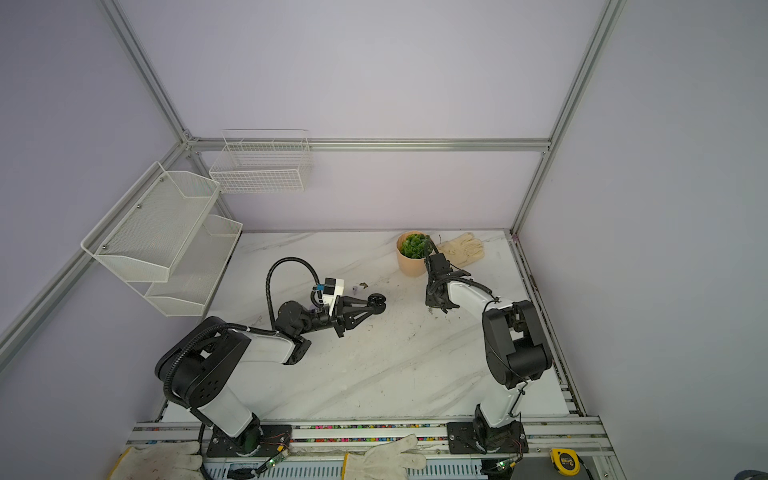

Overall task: Insert the wireless bluetooth earbuds into the charging case
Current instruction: 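Lift the earbud and carry it with the right gripper to the case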

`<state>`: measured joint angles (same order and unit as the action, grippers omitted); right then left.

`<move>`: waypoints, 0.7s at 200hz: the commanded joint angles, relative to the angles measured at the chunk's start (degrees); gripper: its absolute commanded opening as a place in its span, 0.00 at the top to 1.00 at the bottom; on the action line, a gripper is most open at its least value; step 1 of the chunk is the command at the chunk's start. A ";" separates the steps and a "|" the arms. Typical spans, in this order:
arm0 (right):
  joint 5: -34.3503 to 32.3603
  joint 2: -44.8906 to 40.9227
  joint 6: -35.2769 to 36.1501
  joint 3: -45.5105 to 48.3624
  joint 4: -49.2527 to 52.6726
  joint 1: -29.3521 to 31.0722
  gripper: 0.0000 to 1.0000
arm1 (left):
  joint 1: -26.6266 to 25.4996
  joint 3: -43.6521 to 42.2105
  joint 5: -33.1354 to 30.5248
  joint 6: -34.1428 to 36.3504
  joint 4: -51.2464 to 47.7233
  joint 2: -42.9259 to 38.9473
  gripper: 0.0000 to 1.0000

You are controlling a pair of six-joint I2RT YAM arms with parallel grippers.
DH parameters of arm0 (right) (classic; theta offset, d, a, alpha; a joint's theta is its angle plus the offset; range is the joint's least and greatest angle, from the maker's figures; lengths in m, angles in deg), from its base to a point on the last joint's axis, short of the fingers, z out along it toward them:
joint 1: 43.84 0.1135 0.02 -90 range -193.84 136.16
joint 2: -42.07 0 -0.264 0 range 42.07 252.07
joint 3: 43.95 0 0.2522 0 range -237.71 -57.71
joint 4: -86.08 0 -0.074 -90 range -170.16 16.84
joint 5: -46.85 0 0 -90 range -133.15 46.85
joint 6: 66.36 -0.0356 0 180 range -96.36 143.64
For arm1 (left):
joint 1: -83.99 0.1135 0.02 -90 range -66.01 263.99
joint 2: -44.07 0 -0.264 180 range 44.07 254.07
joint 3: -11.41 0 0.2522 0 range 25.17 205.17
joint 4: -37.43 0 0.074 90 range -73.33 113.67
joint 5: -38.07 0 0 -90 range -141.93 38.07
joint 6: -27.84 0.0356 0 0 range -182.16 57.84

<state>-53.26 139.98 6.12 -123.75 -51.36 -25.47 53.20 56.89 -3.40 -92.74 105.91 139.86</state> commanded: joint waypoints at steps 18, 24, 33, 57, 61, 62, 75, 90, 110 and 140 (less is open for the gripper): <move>-0.97 -9.72 -2.37 -0.65 -3.34 1.85 0.80 | 0.24 5.53 -2.49 -1.88 3.89 -0.93 1.00; -1.06 -11.48 -2.50 -1.08 -3.85 2.76 0.80 | 0.20 5.67 -2.89 -1.73 3.85 -1.02 1.00; -1.56 -13.61 -2.97 -1.82 -4.88 4.12 0.80 | 0.20 6.05 -3.57 -1.58 3.81 -0.98 1.00; -0.77 -17.20 -4.63 -4.92 -5.45 6.75 0.80 | 0.20 7.59 -4.51 -0.51 3.88 -0.54 1.00; -0.59 -17.64 -4.89 -5.24 -5.56 7.10 0.80 | 0.20 7.93 -4.64 -0.35 3.81 -0.35 1.00; -0.56 -17.74 -4.94 -5.42 -5.62 7.24 0.80 | 0.20 8.01 -4.66 -0.30 3.81 -0.34 1.00; -1.46 -18.91 -5.11 -7.02 -6.28 9.36 0.81 | 0.20 9.27 -5.03 0.01 3.86 0.51 1.00; -3.30 -21.94 -5.54 -8.90 -6.48 11.59 0.82 | 0.22 11.47 -4.86 0.35 3.85 1.56 1.00; -6.12 -23.44 -6.42 -11.09 -6.18 15.09 0.84 | 0.20 13.94 -5.08 0.44 3.83 3.39 1.00; -12.18 -24.06 -9.30 -12.58 -6.34 21.39 0.85 | 0.20 17.07 -5.90 0.20 3.85 5.74 1.00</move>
<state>-58.73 116.59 0.44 -134.74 -57.35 -8.72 53.20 68.15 -7.99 -93.86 105.99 144.32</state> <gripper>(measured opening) 0.176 0.199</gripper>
